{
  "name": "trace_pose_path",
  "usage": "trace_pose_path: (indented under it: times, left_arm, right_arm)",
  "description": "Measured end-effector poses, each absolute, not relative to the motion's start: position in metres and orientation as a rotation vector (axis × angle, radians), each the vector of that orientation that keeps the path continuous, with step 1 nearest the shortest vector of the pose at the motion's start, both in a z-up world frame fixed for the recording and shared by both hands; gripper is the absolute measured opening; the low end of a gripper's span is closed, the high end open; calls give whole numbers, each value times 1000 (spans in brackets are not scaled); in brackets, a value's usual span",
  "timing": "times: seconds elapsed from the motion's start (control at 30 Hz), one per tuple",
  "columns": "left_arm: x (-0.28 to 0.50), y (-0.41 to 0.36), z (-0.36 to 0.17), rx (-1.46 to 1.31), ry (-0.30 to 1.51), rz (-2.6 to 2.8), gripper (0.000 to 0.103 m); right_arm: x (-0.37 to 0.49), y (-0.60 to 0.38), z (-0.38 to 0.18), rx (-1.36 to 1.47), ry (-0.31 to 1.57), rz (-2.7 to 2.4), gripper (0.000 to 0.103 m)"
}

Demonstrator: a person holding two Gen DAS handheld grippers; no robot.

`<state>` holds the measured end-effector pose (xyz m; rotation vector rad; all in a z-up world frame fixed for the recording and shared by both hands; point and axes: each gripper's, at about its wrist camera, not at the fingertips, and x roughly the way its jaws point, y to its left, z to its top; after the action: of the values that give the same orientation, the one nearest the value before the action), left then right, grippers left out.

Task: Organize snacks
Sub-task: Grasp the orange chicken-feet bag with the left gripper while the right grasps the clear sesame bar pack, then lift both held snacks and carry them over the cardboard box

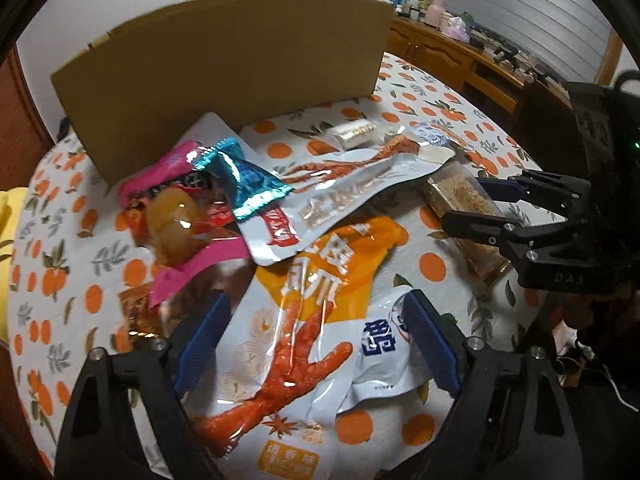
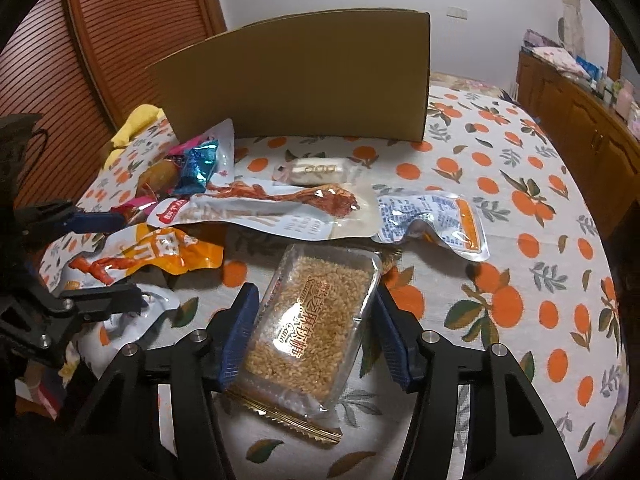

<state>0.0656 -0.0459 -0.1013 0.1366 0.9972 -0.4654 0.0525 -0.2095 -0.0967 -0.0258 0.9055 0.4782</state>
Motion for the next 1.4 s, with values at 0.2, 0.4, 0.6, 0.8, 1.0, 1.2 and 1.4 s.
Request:
trace_pose_path:
  times: [0.2, 0.4, 0.6, 0.8, 1.0, 1.2, 1.4]
  left_arm:
    - [68, -37, -99, 92, 1002, -478, 74]
    - [74, -29, -99, 58, 1029, -486, 61]
    - [76, -33, -99, 66, 1036, -505, 57]
    - [72, -34, -95, 87, 1010, -503, 46]
    - [66, -28, -91, 81, 983, -479, 44]
    - [59, -17, -90, 60, 962, -453, 44]
    - [49, -4, -86, 42, 934, -427, 44]
  right_arm:
    - [49, -210, -97, -48, 902, 481, 59]
    - [48, -208, -97, -56, 898, 477, 60]
    - [49, -204, -98, -76, 895, 473, 61]
    - [52, -200, -99, -109, 895, 472, 62]
    - [51, -201, -99, -131, 887, 467, 48]
    - [50, -210, -97, -109, 884, 476, 44]
    - [47, -216, -92, -105, 871, 470, 44]
